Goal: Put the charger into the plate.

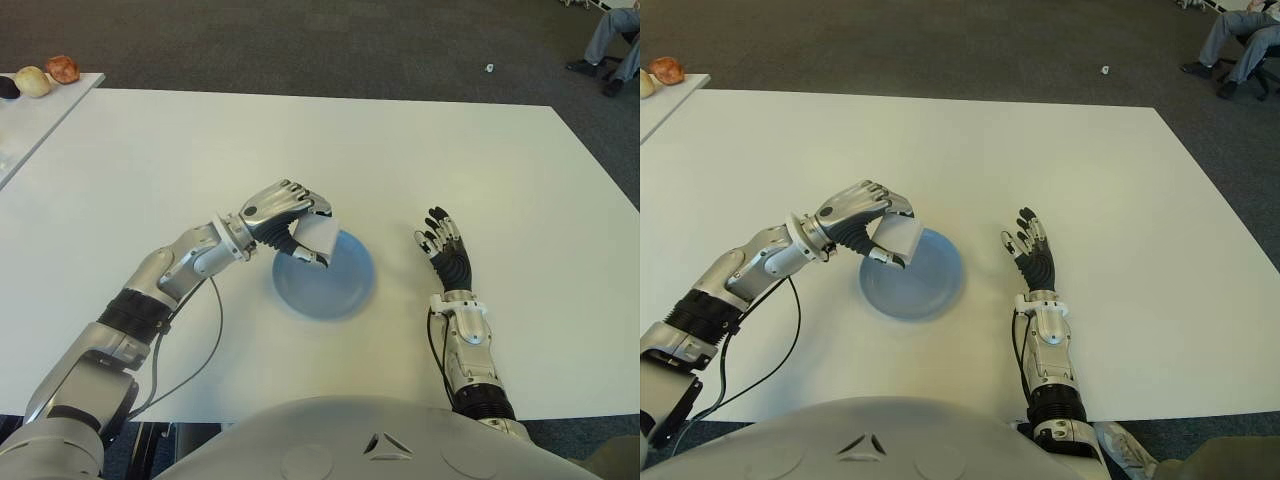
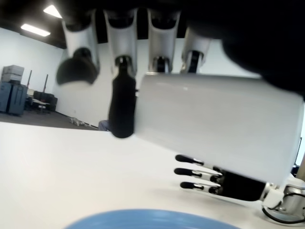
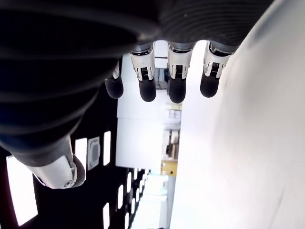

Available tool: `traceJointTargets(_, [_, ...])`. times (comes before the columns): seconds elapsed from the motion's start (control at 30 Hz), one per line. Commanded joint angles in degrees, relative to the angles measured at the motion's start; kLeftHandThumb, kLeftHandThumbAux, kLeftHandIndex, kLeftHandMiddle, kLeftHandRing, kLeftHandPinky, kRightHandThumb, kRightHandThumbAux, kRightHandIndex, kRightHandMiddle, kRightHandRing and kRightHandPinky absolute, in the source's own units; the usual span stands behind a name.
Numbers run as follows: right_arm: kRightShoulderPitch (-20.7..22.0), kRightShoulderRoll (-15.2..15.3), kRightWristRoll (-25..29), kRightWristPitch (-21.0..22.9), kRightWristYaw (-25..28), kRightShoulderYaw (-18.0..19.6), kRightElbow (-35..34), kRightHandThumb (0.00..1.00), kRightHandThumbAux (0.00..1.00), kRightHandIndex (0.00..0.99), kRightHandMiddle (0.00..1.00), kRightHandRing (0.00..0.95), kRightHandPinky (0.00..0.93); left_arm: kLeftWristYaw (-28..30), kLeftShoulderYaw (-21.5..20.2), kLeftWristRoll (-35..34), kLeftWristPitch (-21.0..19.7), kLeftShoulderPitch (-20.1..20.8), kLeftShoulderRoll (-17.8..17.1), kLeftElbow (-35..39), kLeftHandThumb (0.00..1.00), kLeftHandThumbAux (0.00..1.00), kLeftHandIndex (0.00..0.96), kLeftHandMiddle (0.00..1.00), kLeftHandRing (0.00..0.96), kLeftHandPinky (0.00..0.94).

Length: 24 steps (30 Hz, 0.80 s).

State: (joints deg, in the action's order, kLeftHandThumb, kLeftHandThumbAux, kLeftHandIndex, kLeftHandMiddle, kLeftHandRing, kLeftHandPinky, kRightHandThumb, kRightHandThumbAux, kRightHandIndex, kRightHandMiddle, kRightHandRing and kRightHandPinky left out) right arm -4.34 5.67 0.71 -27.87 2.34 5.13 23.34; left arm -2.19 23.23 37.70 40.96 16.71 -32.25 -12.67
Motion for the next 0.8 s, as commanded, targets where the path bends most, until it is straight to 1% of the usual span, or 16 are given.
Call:
traceJointTargets(0.03, [-1.6, -0.6, -0.7, 2.1, -0.4, -0.6, 1.2, 0.000, 0.594, 0.040, 0.105, 0.084, 0.075, 1.0, 2.6, 3.3, 0.0, 1.1, 2.5, -2.1, 0.753, 0.694, 0.444, 0.860, 0.861, 0.860])
traceJointTargets(0.17, [-1.4, -0.6, -0.6, 2.4, -0.2, -0.7, 1.1, 0.000, 0.596, 0.040, 0.105, 0.084, 0.075, 0.3, 3.7, 5.0, 0.1, 2.5, 3.9, -4.9, 0.753, 0.694, 0.444, 0.864, 0.866, 0.865])
traceJointTargets(0.2, [-1.4, -0.6, -0.4, 2.5, -0.1, -0.7, 1.0, 0.000, 0.597, 0.040, 0.105, 0.084, 0.075, 0.0, 4.6, 5.8, -0.1, 3.0, 5.0, -6.8, 0.753, 0.693, 0.444, 0.865, 0.867, 0.866])
traceJointTargets(0.27, [-1.4, -0.6, -0.3, 2.7, 0.1, -0.8, 0.8, 0.000, 0.599, 0.039, 0.105, 0.084, 0.073, -0.6, 5.9, 6.9, -0.1, 3.7, 6.5, -9.8, 0.753, 0.693, 0.444, 0.864, 0.863, 0.859])
traceJointTargets(0.47, [-1.7, -0.9, -0.4, 3.5, -0.3, -1.0, -0.3, 0.000, 0.608, 0.037, 0.102, 0.082, 0.070, -2.5, 7.6, 8.3, 0.3, 4.7, 8.9, -15.1, 0.753, 0.694, 0.444, 0.851, 0.849, 0.821])
traceJointTargets(0.67, [-2.2, -1.0, -0.3, 3.2, -0.4, -1.1, -1.0, 0.000, 0.610, 0.037, 0.102, 0.082, 0.071, -5.0, 8.4, 9.6, 1.4, 5.6, 9.8, -17.6, 0.752, 0.693, 0.444, 0.839, 0.841, 0.820])
traceJointTargets(0.8, [-2.5, -1.1, -0.3, 3.2, -0.6, -1.1, -1.5, 0.000, 0.612, 0.040, 0.104, 0.084, 0.078, -5.6, 8.8, 9.5, 2.0, 5.8, 10.0, -18.3, 0.752, 0.693, 0.444, 0.836, 0.840, 0.826])
